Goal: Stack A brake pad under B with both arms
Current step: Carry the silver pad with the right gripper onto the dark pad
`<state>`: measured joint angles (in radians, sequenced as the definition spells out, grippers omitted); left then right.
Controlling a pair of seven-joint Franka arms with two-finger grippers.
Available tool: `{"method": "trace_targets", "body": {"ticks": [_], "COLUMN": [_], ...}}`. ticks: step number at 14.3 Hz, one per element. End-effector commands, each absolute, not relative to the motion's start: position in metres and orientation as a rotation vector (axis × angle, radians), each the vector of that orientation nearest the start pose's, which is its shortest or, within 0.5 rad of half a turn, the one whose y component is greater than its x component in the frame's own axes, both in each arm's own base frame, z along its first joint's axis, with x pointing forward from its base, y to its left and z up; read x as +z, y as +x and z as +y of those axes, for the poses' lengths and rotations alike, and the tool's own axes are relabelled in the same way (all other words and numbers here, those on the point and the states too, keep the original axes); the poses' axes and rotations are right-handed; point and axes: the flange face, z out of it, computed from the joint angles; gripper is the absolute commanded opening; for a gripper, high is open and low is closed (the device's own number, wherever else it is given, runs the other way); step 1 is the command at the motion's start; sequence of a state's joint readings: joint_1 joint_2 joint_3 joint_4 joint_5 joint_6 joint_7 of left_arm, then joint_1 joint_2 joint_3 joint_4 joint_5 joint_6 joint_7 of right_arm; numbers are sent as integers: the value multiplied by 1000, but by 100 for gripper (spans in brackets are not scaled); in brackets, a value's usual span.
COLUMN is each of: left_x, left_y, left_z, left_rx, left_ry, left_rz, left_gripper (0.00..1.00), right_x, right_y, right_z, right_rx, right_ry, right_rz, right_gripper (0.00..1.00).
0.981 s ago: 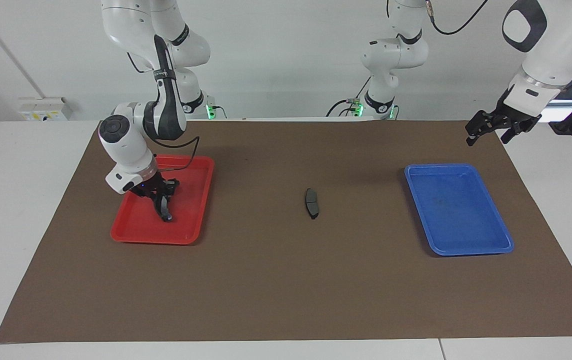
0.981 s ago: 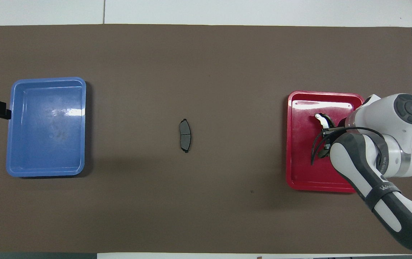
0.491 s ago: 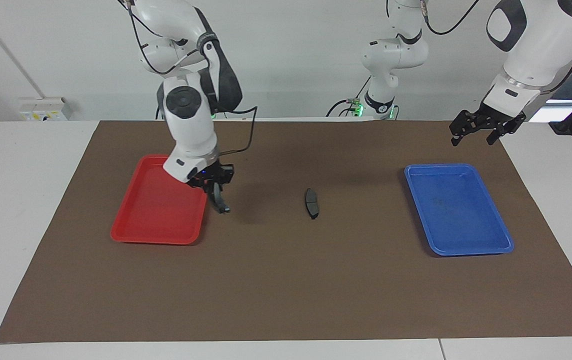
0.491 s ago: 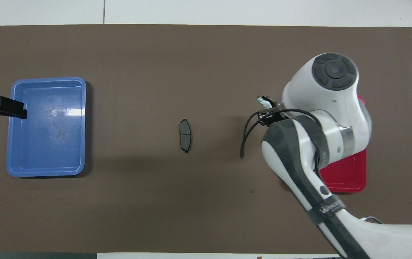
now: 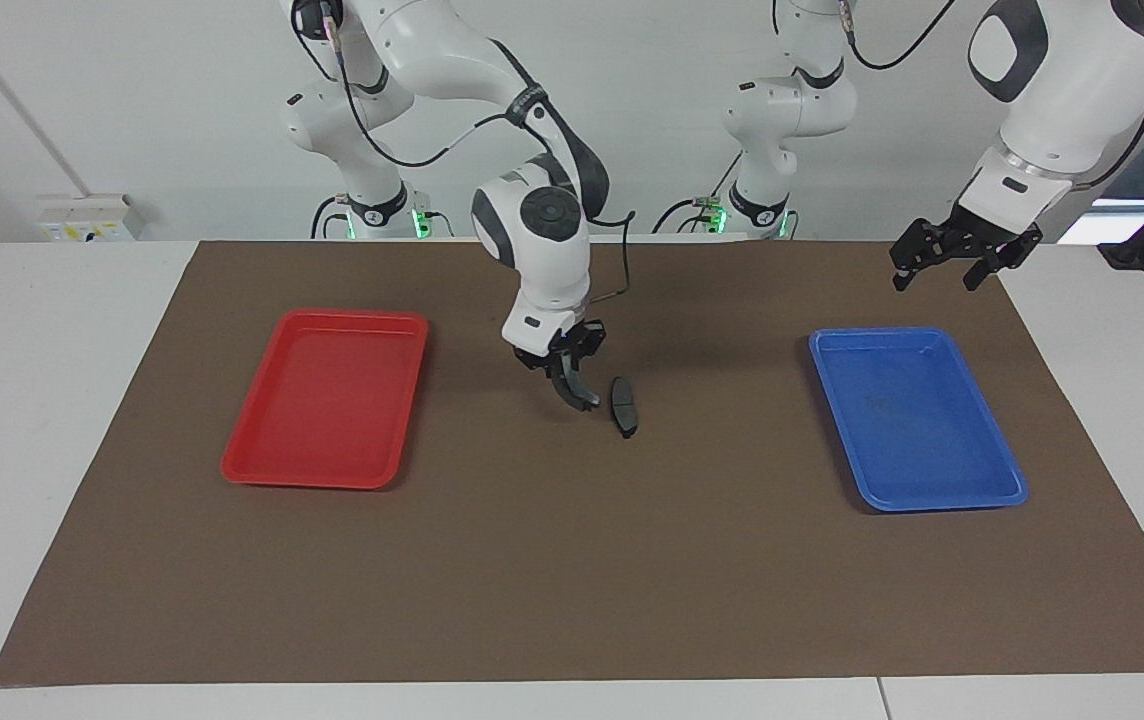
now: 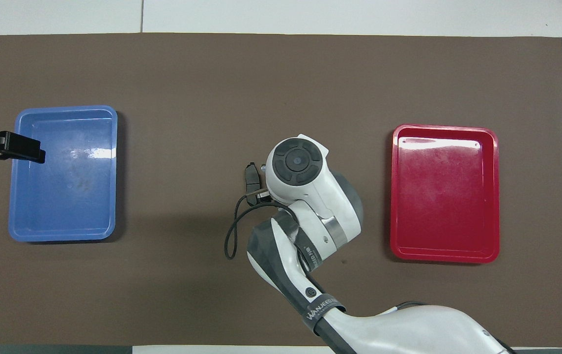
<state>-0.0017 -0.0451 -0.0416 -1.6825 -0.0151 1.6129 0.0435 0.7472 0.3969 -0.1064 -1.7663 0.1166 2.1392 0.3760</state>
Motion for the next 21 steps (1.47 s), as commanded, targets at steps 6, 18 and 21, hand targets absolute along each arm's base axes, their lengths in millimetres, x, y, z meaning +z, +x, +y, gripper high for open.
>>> {"method": "trace_targets", "body": {"ticks": [6, 18, 21], "left_x": [602, 602, 602], "left_y": [531, 531, 531], "left_z": [-23, -8, -8], "left_rx": [109, 114, 114], "left_ry": [-3160, -3163, -3163], "left_rz": [118, 77, 77], "left_gripper": [100, 100, 100], "right_x": [318, 300, 299], "right_y": [534, 519, 519], "right_z": [428, 439, 439], "right_rx": [-21, -43, -47], "right_ry": [-3052, -3031, -3027], "right_rz": [-252, -191, -190], "right_gripper": [9, 11, 31]}}
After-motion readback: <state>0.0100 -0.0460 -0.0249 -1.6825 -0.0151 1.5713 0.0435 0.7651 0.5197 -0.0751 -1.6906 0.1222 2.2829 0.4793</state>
